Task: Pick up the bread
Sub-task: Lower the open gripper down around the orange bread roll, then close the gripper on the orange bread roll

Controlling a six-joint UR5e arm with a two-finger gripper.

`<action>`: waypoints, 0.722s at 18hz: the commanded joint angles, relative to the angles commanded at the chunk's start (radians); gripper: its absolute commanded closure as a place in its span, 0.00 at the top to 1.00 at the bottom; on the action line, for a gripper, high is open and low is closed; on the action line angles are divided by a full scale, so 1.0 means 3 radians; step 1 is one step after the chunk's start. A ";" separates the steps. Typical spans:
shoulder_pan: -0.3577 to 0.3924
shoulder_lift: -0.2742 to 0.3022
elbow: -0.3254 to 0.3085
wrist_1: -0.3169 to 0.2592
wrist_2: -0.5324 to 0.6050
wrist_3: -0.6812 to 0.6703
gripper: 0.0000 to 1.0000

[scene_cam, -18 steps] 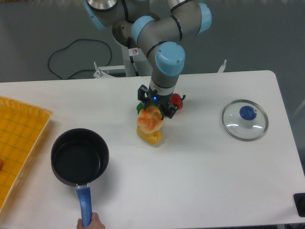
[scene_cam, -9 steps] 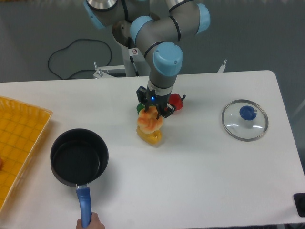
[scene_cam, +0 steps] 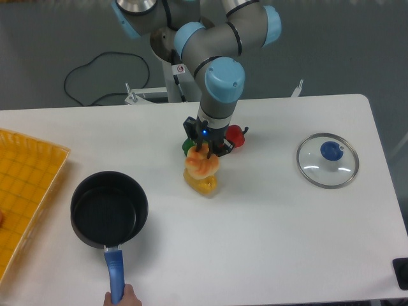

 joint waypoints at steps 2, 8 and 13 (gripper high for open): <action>0.0000 0.0005 0.0000 -0.0005 0.0000 0.0000 0.01; 0.0020 0.0010 0.0005 -0.0026 0.0000 -0.0005 0.00; 0.0031 0.0005 0.0117 -0.0143 0.0000 0.0000 0.54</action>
